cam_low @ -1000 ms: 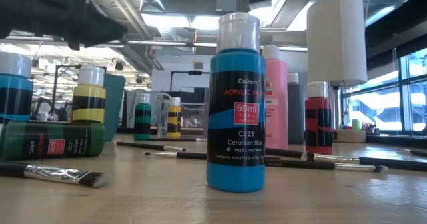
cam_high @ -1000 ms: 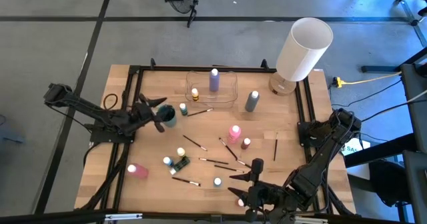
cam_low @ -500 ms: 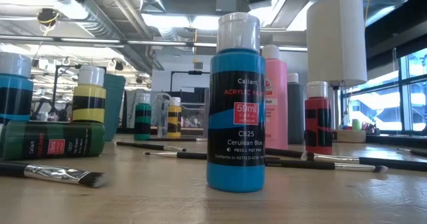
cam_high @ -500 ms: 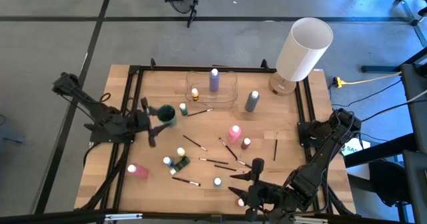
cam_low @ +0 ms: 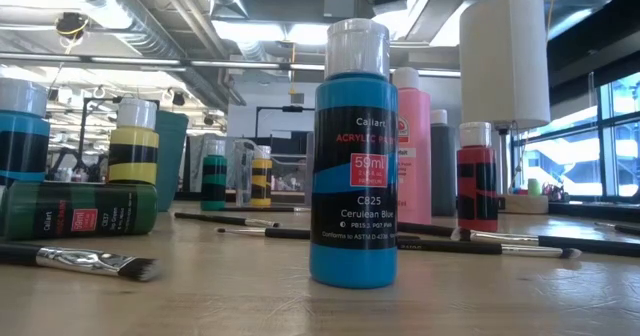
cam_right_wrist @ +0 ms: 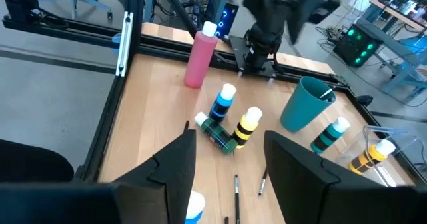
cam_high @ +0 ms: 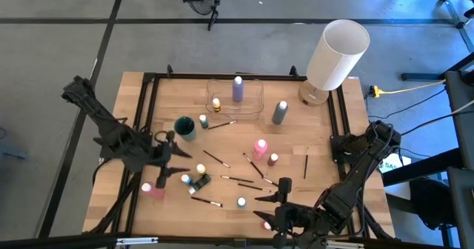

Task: Pick & Place Paint Supplies
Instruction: Put the green paint bottle into the transparent bin

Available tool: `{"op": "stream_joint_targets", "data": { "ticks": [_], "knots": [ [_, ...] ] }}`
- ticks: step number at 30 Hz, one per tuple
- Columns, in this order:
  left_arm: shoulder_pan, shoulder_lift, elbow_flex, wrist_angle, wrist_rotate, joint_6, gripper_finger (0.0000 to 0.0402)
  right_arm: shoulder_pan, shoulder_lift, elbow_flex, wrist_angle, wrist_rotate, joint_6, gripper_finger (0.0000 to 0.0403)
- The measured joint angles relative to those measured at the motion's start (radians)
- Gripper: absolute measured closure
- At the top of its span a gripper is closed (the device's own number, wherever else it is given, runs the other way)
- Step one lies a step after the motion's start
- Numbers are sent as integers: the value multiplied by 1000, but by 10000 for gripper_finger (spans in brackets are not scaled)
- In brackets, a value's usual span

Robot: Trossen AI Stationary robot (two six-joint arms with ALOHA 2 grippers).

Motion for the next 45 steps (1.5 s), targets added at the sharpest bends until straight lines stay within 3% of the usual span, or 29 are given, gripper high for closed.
{"op": "stream_joint_targets", "data": {
  "ticks": [5,12,20,28,36,45],
  "knots": [
    [-17,154,79,-37,114,-42,206,-6,0,0,-1,0,-11,225],
    [-16,382,178,-143,187,-113,206,-12,0,0,-3,0,-19,225],
    [13,560,303,-280,253,-411,206,-12,0,0,-4,-28,-48,225],
    [107,640,380,-407,335,-600,206,-20,0,0,-8,-52,-82,225],
    [170,666,380,-430,439,-532,206,-35,0,0,-9,-72,-84,225],
    [165,664,380,-385,454,-478,206,-39,0,0,-10,-125,-83,225]
  ]
}}
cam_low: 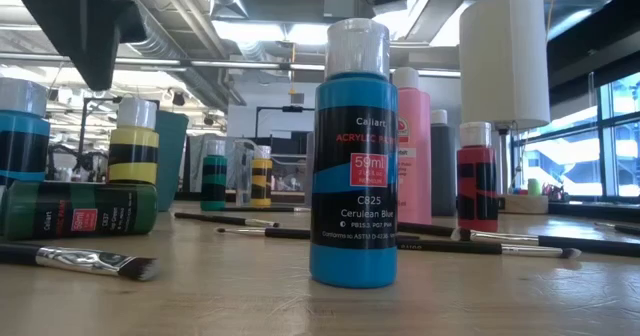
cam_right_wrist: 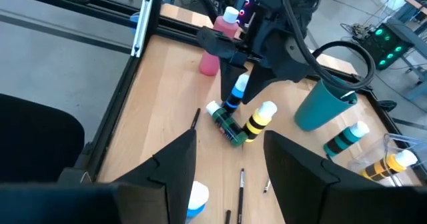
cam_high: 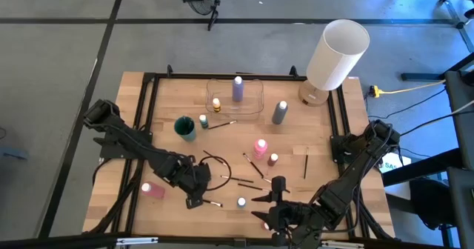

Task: Pick & Place Paint Supplies
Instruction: Put the green paint bottle into the transparent bin

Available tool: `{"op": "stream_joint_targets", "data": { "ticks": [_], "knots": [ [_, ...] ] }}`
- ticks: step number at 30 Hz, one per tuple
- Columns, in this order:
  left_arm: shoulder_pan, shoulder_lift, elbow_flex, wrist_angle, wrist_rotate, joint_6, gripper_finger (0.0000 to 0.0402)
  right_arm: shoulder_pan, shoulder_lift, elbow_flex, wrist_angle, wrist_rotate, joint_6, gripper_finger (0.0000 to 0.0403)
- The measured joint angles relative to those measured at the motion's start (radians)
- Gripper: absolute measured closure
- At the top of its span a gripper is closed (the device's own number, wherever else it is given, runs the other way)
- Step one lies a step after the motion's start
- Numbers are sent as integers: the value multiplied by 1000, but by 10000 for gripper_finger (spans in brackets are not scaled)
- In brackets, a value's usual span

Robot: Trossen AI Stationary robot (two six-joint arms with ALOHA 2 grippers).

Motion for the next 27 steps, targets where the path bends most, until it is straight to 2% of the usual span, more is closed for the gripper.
{"op": "stream_joint_targets", "data": {
  "ticks": [16,23,27],
  "knots": [
    [-11,-1,-1,-6,-4,-25,205,0,0,0,0,-7,11,225],
    [-20,-1,-1,-3,1,76,204,0,0,0,0,-7,11,225],
    [-35,-1,-1,26,-5,128,189,0,0,0,-1,-28,11,225]
  ]
}}
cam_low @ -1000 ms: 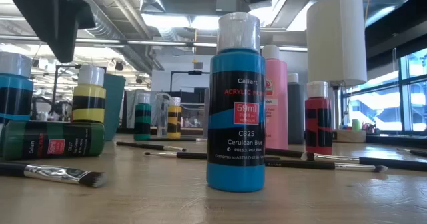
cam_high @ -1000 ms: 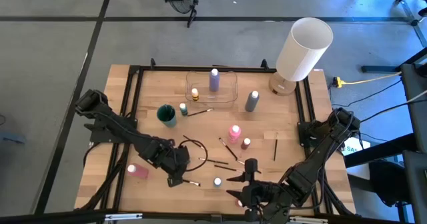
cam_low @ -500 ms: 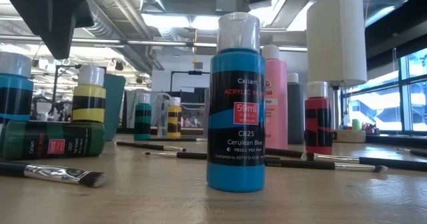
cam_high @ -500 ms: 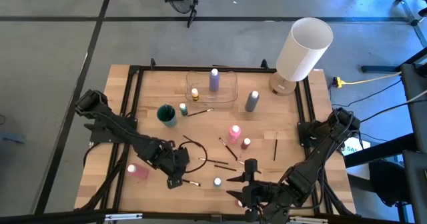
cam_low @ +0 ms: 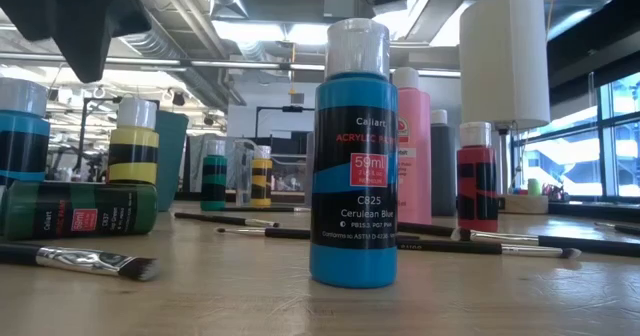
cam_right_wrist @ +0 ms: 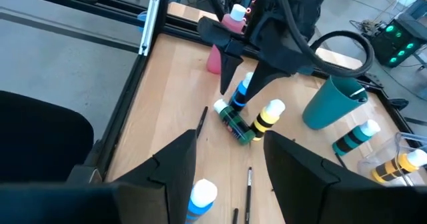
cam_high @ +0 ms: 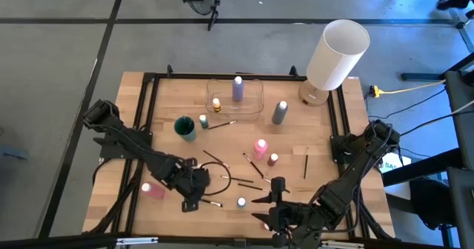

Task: Pick & Place Paint Supplies
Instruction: Put the green paint bottle into the transparent bin

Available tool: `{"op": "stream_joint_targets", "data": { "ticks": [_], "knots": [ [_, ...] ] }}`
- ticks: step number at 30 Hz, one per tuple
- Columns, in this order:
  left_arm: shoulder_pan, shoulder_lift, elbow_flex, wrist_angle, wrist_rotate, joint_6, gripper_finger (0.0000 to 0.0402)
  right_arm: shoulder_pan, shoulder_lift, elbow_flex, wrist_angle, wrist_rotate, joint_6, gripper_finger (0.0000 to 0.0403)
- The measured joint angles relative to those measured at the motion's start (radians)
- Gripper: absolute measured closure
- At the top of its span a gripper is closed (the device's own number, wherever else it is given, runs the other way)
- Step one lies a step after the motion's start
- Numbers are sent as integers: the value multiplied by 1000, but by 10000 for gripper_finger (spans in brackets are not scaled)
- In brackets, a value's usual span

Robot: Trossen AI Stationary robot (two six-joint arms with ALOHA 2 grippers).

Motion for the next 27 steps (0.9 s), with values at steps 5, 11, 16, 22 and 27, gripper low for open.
{"op": "stream_joint_targets", "data": {
  "ticks": [5,11,16,22,27],
  "knots": [
    [-15,0,0,2,-6,6,158,0,0,0,0,-3,0,225],
    [-15,0,0,-1,-18,-25,132,-2,0,0,0,-3,-8,225],
    [-15,0,0,-3,-7,-8,132,-13,0,0,0,-3,-8,225],
    [-11,0,0,-49,-11,-128,133,-18,0,0,0,-6,-6,225],
    [-4,9,0,-88,-26,-186,133,-18,0,0,0,-56,-3,225]
  ]
}}
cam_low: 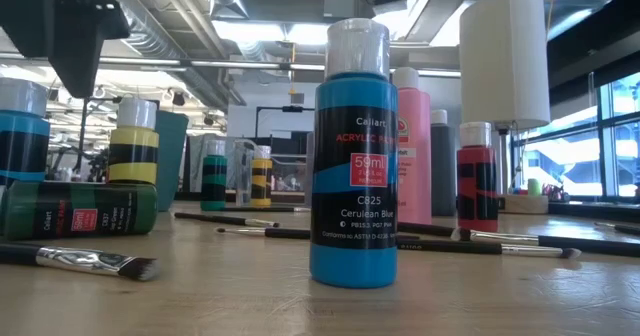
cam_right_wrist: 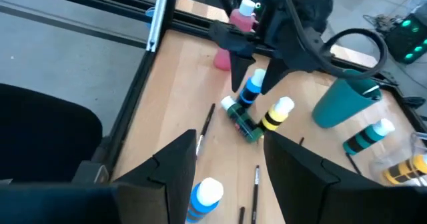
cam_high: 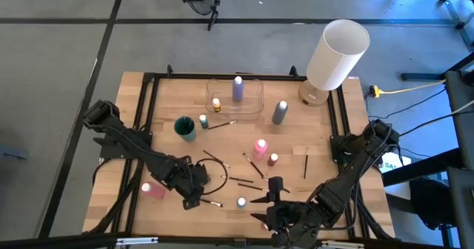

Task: Pick & Place Paint Supplies
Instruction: Put the green paint bottle into the transparent bin

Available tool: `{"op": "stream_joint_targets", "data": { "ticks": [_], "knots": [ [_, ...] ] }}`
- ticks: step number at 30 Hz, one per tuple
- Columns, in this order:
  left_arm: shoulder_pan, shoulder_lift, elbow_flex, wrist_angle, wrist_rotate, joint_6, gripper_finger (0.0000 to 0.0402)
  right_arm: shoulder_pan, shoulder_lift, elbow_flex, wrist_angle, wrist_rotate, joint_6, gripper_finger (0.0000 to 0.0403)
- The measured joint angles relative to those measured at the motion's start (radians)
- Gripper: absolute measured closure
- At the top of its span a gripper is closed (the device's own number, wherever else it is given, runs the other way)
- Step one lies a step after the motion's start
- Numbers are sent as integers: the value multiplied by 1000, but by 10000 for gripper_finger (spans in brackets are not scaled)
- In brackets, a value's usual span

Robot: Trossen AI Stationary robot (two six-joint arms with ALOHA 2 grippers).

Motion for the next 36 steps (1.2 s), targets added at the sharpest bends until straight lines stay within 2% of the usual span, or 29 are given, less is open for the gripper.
{"op": "stream_joint_targets", "data": {
  "ticks": [10,22,36],
  "knots": [
    [24,48,0,2,12,-10,133,0,0,0,0,0,-1,225],
    [79,75,-1,2,49,-35,133,-8,0,0,20,0,-73,225],
    [84,102,0,7,40,-97,133,-8,0,0,50,-68,-150,225]
  ]
}}
